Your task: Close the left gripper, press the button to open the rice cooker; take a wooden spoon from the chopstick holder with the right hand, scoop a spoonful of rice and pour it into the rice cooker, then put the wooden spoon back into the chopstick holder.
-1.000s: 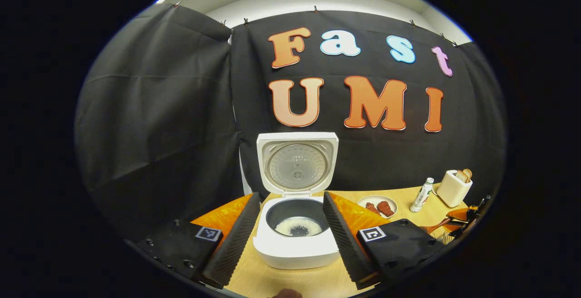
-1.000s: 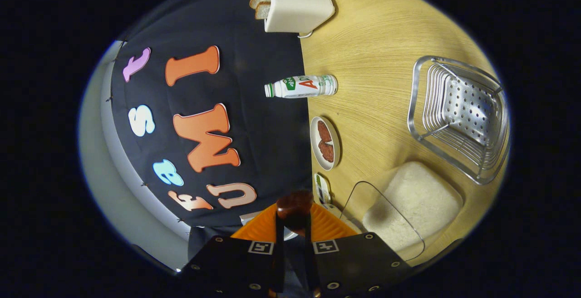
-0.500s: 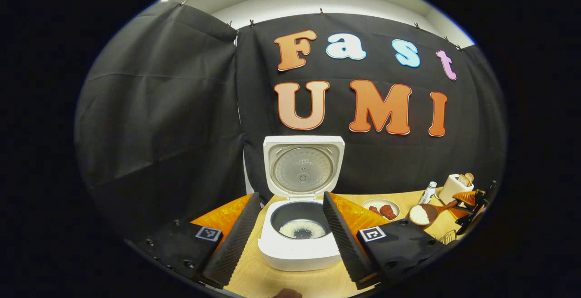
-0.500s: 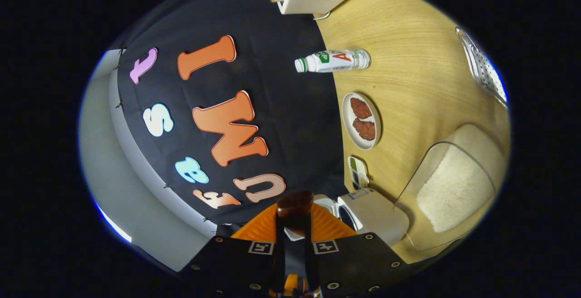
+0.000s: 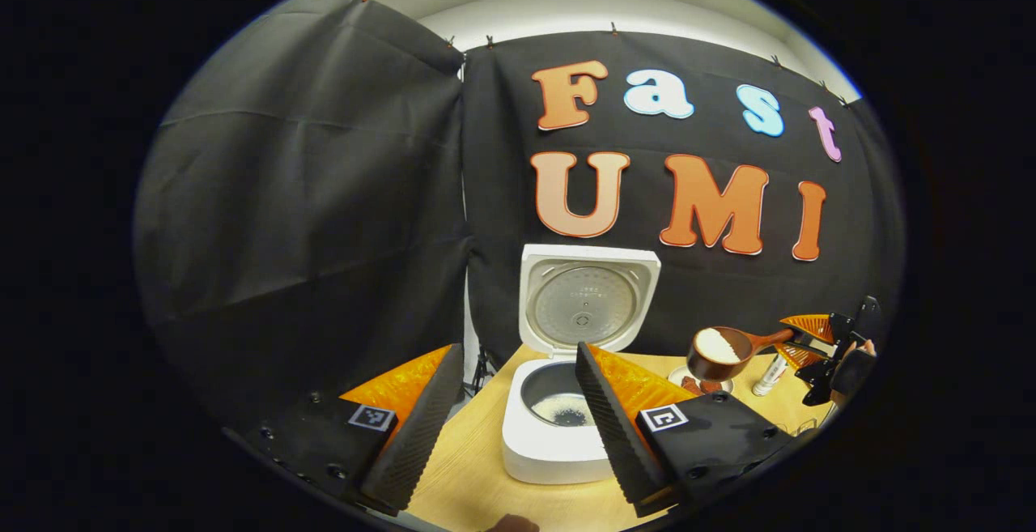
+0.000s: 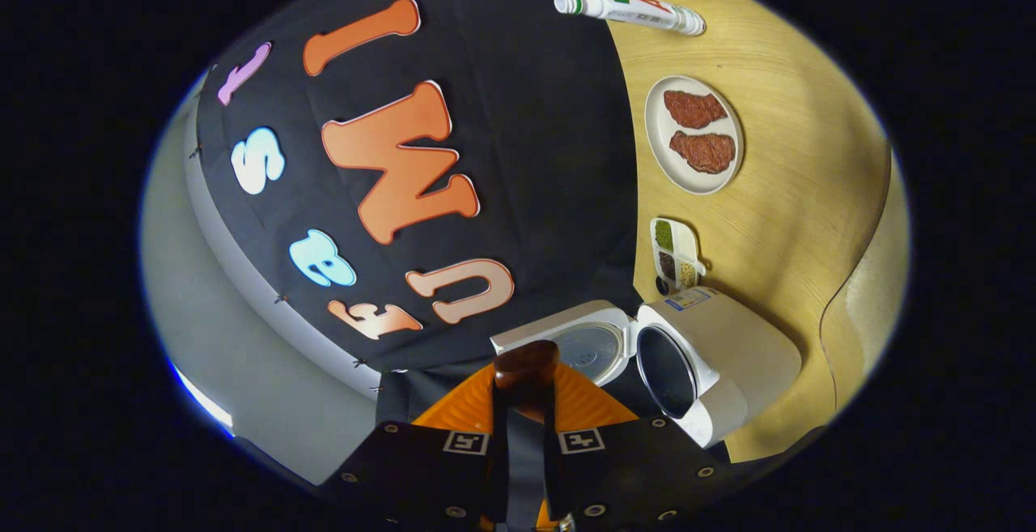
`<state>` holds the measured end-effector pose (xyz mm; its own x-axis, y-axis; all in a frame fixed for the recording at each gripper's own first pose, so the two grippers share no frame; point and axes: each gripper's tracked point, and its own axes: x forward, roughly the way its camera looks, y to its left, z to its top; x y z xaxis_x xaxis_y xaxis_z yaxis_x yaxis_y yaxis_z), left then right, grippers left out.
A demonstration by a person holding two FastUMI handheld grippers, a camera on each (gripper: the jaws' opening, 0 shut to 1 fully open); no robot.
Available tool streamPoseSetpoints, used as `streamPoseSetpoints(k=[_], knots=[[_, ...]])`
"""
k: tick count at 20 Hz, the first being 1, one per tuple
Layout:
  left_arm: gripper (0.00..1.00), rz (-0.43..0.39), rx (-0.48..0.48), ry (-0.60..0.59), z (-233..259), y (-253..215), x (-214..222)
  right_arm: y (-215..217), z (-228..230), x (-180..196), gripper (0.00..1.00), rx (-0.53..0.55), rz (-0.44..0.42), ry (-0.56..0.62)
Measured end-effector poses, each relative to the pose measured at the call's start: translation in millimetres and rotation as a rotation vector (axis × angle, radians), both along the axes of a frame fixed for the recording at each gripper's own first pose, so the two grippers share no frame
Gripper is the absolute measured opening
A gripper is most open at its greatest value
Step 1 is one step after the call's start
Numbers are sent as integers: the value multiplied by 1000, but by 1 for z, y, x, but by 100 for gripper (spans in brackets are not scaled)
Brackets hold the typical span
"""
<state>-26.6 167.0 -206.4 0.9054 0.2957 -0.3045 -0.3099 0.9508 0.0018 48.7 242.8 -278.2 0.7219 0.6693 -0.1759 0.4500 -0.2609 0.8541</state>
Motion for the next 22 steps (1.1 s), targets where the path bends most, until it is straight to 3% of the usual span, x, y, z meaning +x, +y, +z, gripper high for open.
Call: streamPoseSetpoints(k=[6, 12, 18, 22], knots=[[94, 46, 52, -13, 4, 35, -15, 62, -3, 31, 17, -121, 60, -30], [94, 107, 25, 2, -4, 67, -29, 106, -4, 51, 17, -339, 136, -154], [95, 126, 24, 9, -9, 77, -31, 136, 2, 62, 17, -551, 224, -314], [94, 124, 28, 8, -11, 79, -29, 144, 0, 67, 17, -623, 256, -359]])
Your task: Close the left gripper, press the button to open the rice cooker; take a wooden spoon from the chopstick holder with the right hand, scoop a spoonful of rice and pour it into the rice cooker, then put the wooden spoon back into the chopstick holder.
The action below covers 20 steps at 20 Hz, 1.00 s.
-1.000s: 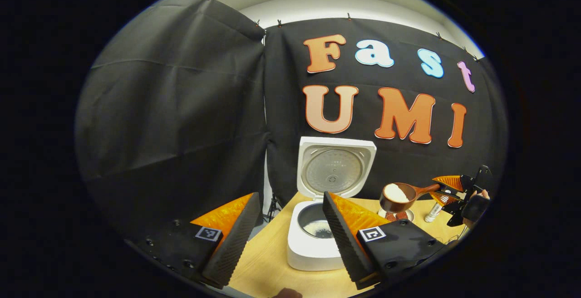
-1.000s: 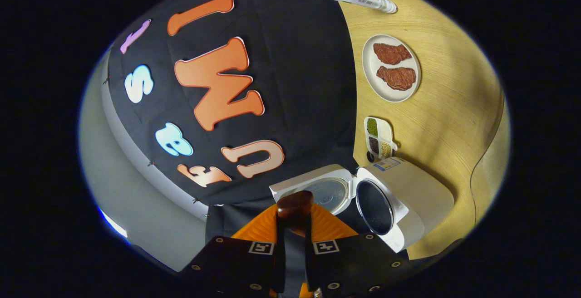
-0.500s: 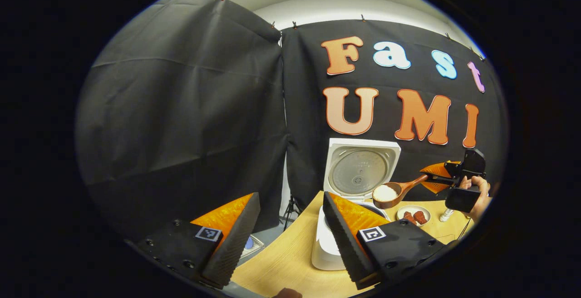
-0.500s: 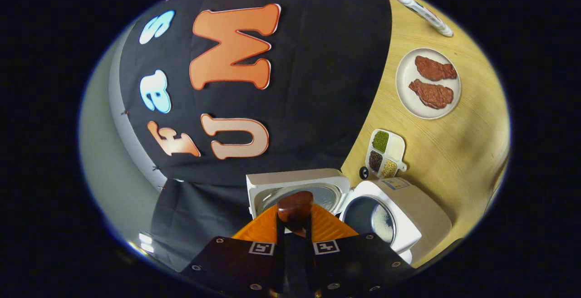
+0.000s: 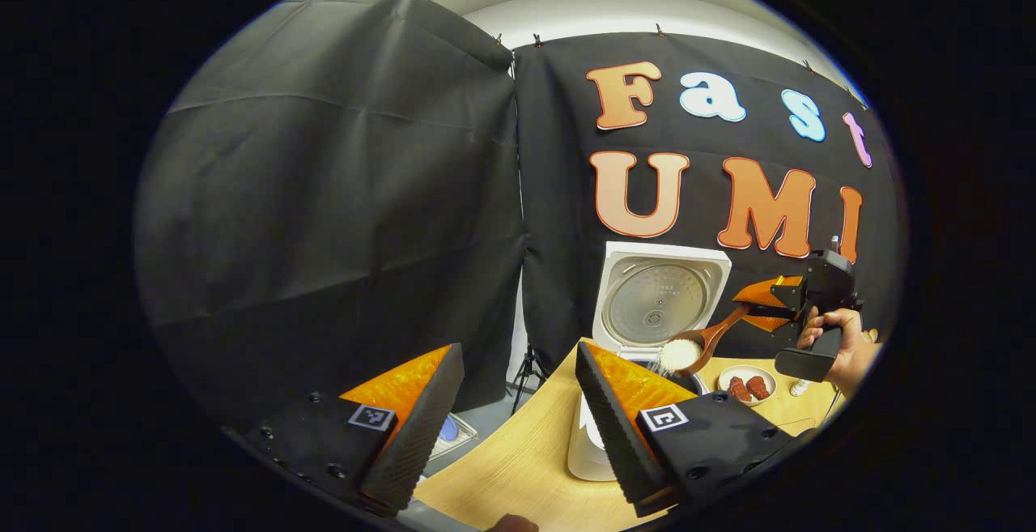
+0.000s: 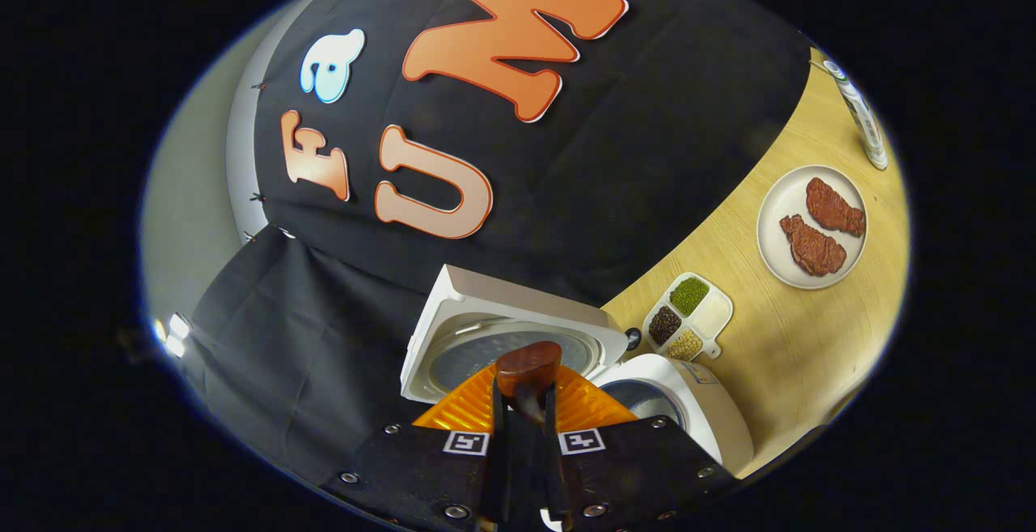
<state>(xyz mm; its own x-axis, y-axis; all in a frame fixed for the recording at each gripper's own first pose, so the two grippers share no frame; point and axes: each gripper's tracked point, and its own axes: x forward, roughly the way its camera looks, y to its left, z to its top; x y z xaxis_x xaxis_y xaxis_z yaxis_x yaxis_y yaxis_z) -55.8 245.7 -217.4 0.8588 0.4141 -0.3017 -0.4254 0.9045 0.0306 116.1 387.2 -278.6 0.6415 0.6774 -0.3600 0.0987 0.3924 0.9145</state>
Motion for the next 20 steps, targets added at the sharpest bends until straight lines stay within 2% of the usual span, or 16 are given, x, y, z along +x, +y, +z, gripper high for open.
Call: streamPoseSetpoints(k=[11, 20], knots=[[94, -7, 5, 3, -2, -5, 3, 0, 4, 13, 17, -126, 31, -99], [94, -26, 21, 7, -4, -10, 3, 20, 41, 16, 17, -266, 114, -309]])
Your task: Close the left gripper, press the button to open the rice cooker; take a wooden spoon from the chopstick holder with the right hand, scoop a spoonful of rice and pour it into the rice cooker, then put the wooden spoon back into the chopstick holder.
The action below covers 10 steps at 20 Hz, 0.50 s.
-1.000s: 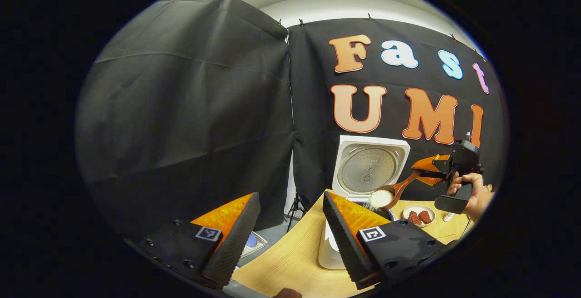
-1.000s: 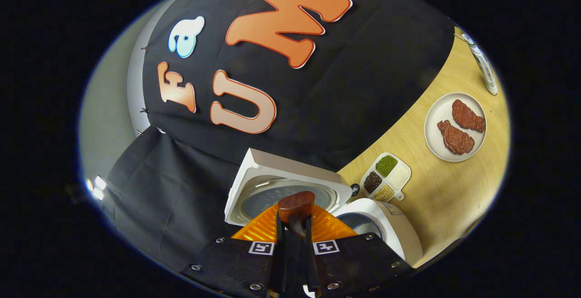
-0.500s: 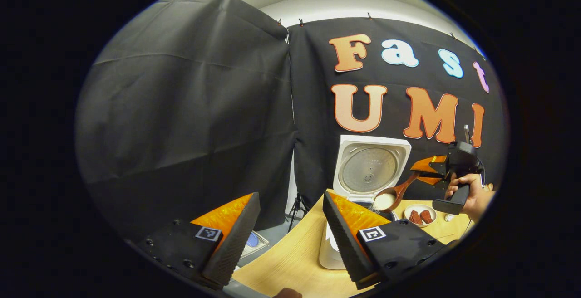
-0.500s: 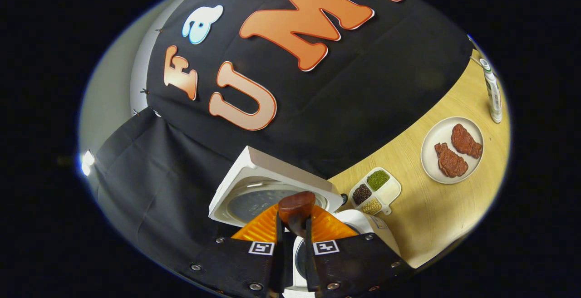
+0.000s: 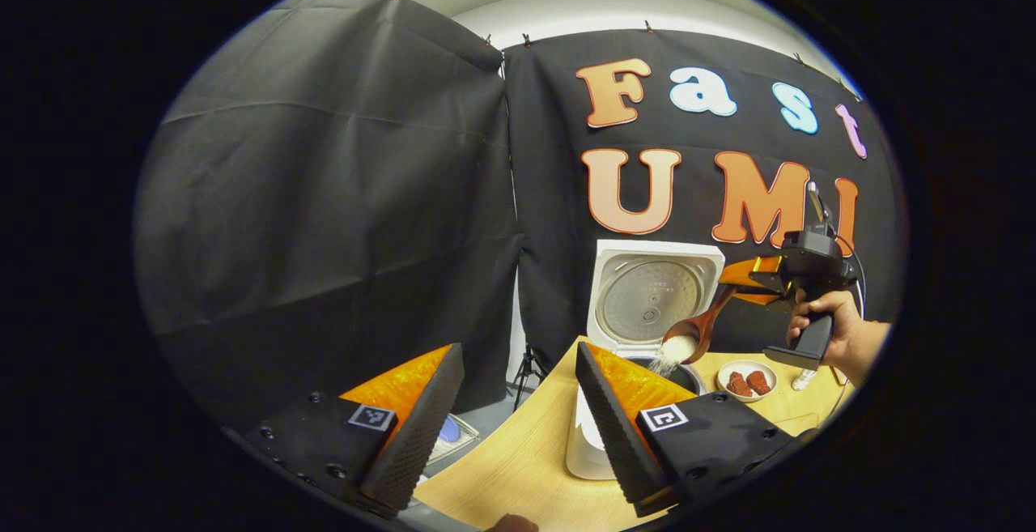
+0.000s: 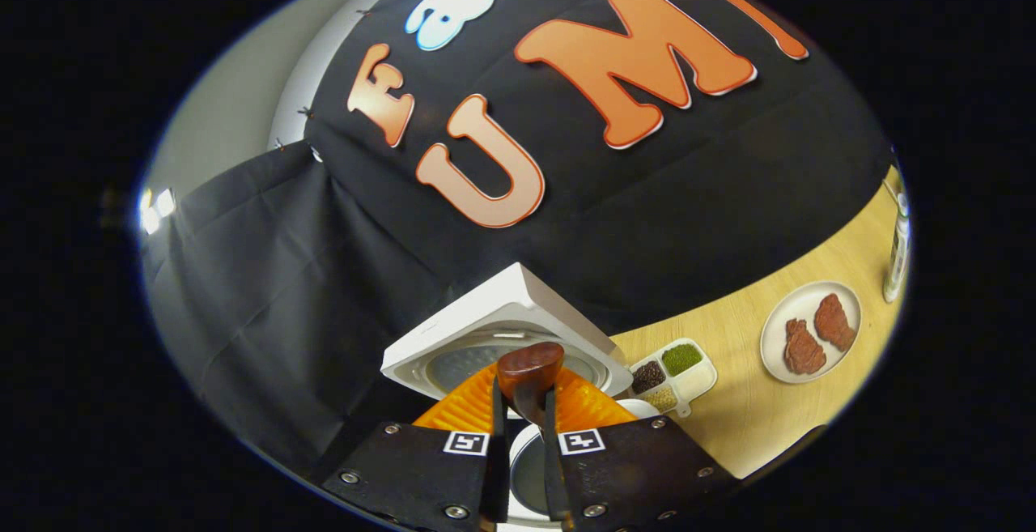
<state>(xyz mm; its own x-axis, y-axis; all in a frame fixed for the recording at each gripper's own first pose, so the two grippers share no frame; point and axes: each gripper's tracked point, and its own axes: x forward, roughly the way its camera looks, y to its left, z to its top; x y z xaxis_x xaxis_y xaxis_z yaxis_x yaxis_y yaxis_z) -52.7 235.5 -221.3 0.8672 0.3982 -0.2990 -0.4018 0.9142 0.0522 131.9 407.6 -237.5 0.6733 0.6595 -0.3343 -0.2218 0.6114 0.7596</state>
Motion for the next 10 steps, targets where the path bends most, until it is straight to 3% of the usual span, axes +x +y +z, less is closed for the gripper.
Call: streamPoseSetpoints(k=[10], knots=[[94, 14, 1, 5, -2, 7, -7, 24, 31, -2, 17, -145, 75, -208]])
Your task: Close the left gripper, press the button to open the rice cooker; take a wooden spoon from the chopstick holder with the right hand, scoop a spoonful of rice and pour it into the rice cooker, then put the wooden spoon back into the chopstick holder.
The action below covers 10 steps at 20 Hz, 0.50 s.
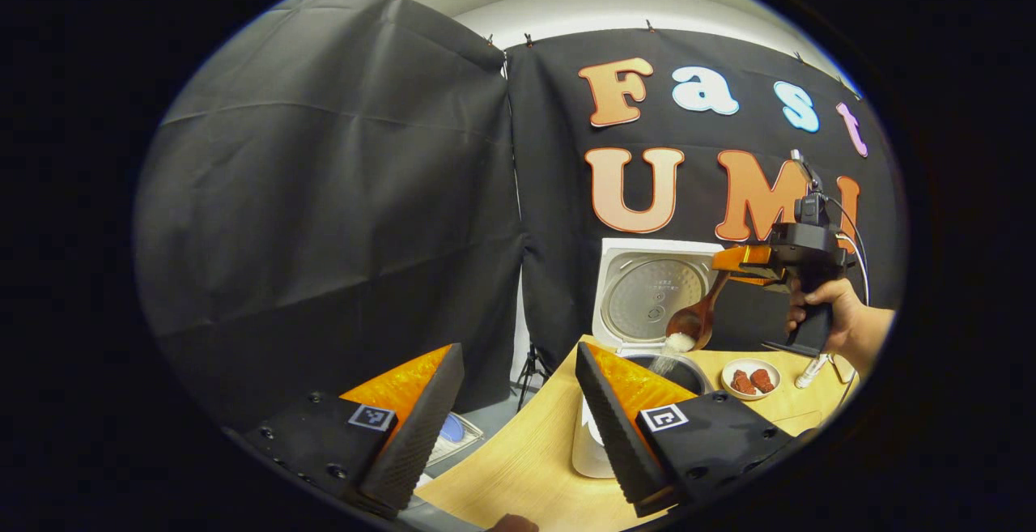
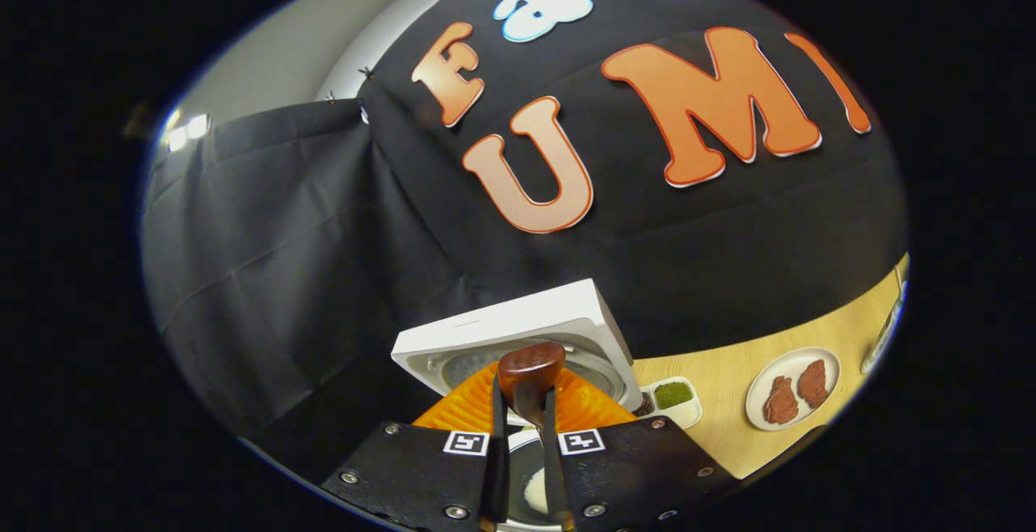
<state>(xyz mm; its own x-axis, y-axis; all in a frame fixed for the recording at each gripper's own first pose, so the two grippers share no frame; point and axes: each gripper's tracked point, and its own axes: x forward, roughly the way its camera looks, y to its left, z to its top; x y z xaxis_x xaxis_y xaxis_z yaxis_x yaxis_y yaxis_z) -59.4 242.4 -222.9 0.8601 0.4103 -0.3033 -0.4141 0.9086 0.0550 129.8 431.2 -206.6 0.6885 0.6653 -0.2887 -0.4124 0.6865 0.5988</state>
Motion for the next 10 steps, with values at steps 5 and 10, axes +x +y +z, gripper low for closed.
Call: streamPoseSetpoints(k=[5, 10], knots=[[95, -1, 6, 1, 2, 0, -1, 17, 27, -11, 17, -91, 73, -175], [94, -3, 14, 1, 4, -1, -3, 33, 52, -37, 17, -218, 184, -425]])
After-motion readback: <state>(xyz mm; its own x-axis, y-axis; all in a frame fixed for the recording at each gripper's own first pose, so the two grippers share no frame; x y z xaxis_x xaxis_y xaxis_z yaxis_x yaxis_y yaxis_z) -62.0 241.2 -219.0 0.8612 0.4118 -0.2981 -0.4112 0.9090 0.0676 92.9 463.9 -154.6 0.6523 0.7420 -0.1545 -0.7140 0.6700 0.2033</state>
